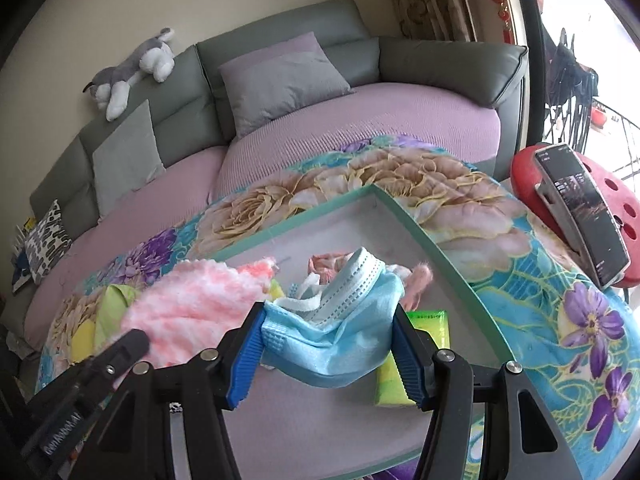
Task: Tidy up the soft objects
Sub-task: 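Carry the mask and pink towel over the tray with both tools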
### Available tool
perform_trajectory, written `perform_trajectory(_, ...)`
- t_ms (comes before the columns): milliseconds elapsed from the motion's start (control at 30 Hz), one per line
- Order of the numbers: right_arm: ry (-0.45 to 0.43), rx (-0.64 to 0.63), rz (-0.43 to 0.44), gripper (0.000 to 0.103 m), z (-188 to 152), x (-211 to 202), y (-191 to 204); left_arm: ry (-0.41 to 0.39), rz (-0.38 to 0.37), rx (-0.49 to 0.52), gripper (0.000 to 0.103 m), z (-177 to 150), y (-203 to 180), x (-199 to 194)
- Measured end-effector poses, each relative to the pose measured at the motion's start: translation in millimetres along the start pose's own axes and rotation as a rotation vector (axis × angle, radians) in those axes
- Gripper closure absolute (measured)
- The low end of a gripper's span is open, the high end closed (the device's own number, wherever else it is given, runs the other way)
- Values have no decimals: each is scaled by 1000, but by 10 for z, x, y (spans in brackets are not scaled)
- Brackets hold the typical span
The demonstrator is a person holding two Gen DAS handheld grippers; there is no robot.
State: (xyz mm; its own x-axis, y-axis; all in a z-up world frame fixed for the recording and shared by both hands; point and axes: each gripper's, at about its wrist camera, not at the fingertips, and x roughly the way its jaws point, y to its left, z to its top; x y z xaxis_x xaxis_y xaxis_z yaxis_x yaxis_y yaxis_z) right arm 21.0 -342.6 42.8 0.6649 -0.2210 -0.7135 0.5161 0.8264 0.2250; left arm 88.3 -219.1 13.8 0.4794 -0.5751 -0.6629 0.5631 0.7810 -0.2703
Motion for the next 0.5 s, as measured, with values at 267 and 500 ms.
perform_trajectory(267, 66, -3, -13, 40, -60, 163, -2, 72, 13, 8, 90, -76, -13, 180)
perform_trajectory(500, 78, -8, -36, 37, -42, 162, 0, 80, -15, 16, 85, -55, -26, 150)
